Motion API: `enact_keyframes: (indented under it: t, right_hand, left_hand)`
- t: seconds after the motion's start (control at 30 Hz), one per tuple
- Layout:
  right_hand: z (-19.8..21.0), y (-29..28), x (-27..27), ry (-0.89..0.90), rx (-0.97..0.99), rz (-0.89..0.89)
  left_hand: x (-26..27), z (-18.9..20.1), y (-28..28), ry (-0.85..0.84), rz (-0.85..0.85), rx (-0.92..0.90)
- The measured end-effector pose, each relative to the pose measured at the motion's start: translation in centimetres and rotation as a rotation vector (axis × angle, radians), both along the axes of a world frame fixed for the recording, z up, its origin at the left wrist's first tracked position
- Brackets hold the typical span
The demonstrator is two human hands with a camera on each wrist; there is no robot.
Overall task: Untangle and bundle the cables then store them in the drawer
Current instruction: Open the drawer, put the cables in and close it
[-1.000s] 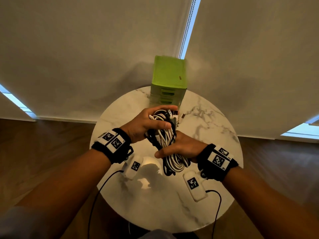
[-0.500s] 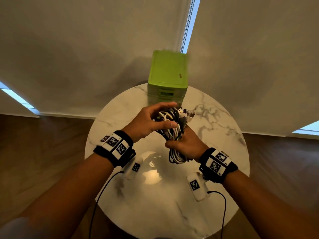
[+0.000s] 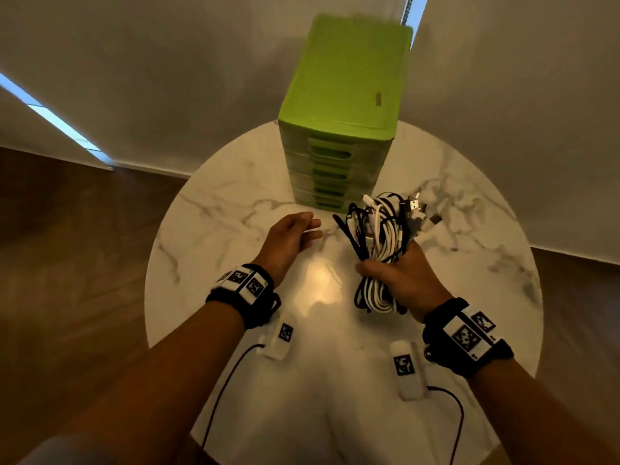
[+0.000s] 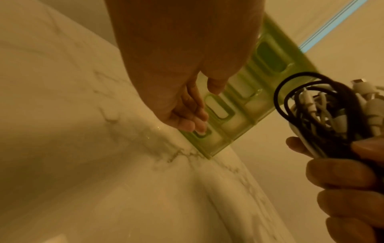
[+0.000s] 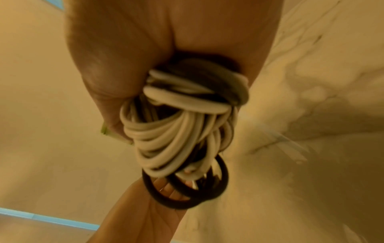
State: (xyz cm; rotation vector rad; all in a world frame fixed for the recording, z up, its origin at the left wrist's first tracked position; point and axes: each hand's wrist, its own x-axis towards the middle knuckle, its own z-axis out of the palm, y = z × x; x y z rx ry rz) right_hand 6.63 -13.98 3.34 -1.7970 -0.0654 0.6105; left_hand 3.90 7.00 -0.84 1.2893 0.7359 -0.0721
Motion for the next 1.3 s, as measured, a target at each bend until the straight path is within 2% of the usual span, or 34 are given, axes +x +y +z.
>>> enact_keyframes:
  t: [0.27,0.4,0.53,0.7,1.07,1.3]
  right_hand:
    - [-3.1,-0.4,2.5,0.018,0.038,-0.048]
    - [-3.5,-0.6,2.6,0.016,0.048,-0.039]
    - [-3.5,-0.8,2.2,0.028,0.036,-0.019]
    - [-3.0,-0.6,0.6,0.039,0.017,-0.023]
    - [-0.6,0.6,-6.0,0.064,-0.030,-0.029]
    - [0.5,1.9,-8.7,0.060,-0.073,-0.023]
  left_hand:
    - [6.5,-3.7,-1.8,0.068,0.084,-0.106]
    - [6.7,-3.7,-2.4,0.050,0.152,-0.220]
    - [5.9,-3.8,-2.5,0.044,0.121,-0.184]
    - [2.7,-3.6,-2.6,0.077,0.079,-0.167]
    - [-8.3,-3.4,-2.8,0.173,-0.026,-0.147]
    - [-11.1,-3.3,-2.5,0.201,-0.066,-0.163]
